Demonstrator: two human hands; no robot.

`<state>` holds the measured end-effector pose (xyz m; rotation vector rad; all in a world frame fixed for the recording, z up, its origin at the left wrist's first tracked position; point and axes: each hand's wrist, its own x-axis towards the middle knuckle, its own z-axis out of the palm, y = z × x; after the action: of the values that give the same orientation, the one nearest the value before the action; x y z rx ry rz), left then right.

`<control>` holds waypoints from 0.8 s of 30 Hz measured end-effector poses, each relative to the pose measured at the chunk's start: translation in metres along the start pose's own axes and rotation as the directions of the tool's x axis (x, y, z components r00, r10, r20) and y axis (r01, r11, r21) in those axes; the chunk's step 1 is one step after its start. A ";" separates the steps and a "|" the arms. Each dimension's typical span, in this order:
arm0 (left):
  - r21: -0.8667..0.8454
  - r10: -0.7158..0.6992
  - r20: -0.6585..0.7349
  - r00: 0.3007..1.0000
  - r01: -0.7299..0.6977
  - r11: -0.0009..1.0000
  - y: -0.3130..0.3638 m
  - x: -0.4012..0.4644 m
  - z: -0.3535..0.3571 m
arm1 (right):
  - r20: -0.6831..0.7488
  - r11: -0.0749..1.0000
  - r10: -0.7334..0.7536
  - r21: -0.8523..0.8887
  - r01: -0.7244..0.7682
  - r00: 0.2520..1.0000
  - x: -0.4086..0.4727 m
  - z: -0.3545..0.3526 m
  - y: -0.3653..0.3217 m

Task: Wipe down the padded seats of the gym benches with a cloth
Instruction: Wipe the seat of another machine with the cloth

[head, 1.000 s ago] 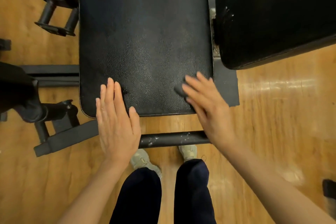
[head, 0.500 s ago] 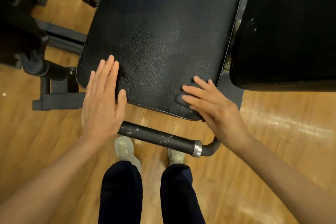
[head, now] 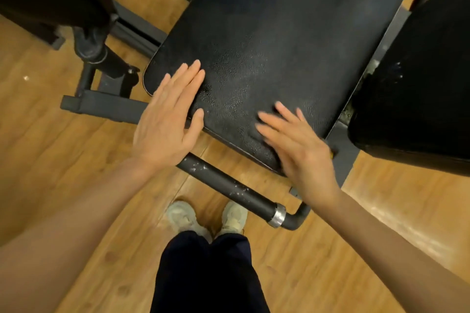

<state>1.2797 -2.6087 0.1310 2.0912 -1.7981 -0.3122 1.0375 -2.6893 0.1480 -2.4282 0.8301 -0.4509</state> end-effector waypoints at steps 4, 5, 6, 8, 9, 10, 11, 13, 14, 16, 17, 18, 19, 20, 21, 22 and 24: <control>0.004 -0.007 -0.003 1.000 0.007 1.000 0.000 0.001 -0.001 | -0.005 0.999 -0.034 -0.017 0.034 0.999 0.057 0.038 -0.024; 0.008 -0.016 -0.019 1.000 0.016 1.000 0.001 0.001 -0.001 | 0.049 0.996 -0.086 -0.017 0.087 0.995 0.047 0.029 -0.021; 0.013 -0.037 -0.045 0.998 0.038 0.999 0.001 0.000 -0.003 | 0.110 0.990 -0.132 -0.028 0.136 0.985 0.028 0.018 -0.014; 0.030 -0.125 -0.096 0.987 0.129 0.991 0.001 -0.005 -0.003 | 0.188 0.989 -0.137 -0.026 0.145 0.973 -0.016 -0.012 -0.003; 0.034 -0.199 -0.121 0.972 0.205 0.978 0.000 -0.010 -0.003 | 0.190 0.992 -0.124 -0.003 0.127 0.974 -0.031 -0.024 -0.001; 0.027 -0.276 -0.145 0.950 0.283 0.959 0.000 -0.014 -0.002 | 0.181 0.993 -0.113 0.002 0.115 0.977 -0.036 -0.026 0.000; 0.016 -0.337 -0.164 0.927 0.344 0.939 -0.001 -0.018 -0.001 | 0.165 0.993 -0.112 -0.002 0.114 0.980 -0.030 -0.019 -0.001; -0.001 -0.396 -0.190 0.898 0.403 0.915 -0.001 -0.023 0.005 | 0.154 0.991 -0.136 0.007 0.136 0.979 0.005 0.011 -0.013; -0.008 -0.397 -0.201 0.896 0.403 0.915 -0.002 -0.023 0.007 | 0.131 0.988 -0.154 0.000 0.156 0.979 0.027 0.027 -0.021; -0.018 -0.377 -0.198 0.905 0.381 0.924 -0.002 -0.021 0.008 | 0.115 0.982 -0.185 -0.004 0.187 0.976 0.056 0.045 -0.031; -0.018 -0.364 -0.195 0.911 0.368 0.930 -0.002 -0.021 0.008 | 0.143 0.978 -0.204 -0.004 0.207 0.968 0.057 0.044 -0.030; -0.021 -0.356 -0.195 0.914 0.359 0.933 -0.004 -0.021 0.008 | 0.182 0.973 -0.227 -0.007 0.233 0.957 0.049 0.037 -0.025; -0.027 -0.356 -0.196 0.914 0.358 0.933 -0.005 -0.021 0.007 | 0.229 0.963 -0.256 -0.021 0.267 0.939 0.033 0.026 -0.018; -0.038 -0.365 -0.196 0.910 0.365 0.930 -0.005 -0.022 0.007 | 0.269 0.952 -0.281 -0.043 0.303 0.921 0.014 0.011 -0.011; -0.050 -0.374 -0.198 0.906 0.372 0.927 -0.005 -0.022 0.007 | 0.295 0.947 -0.296 -0.036 0.320 0.909 -0.003 -0.005 -0.006; -0.060 -0.381 -0.203 0.902 0.377 0.924 -0.004 -0.022 0.008 | 0.323 0.948 -0.297 -0.009 0.317 0.899 -0.011 -0.016 -0.002; -0.069 -0.375 -0.211 0.903 0.369 0.927 -0.005 -0.022 0.009 | 0.330 0.953 -0.290 0.013 0.303 0.898 0.003 -0.009 -0.007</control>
<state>1.2772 -2.5873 0.1190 2.3404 -1.2562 -0.1891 1.0392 -2.6900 0.1594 -2.5779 0.3284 -0.1279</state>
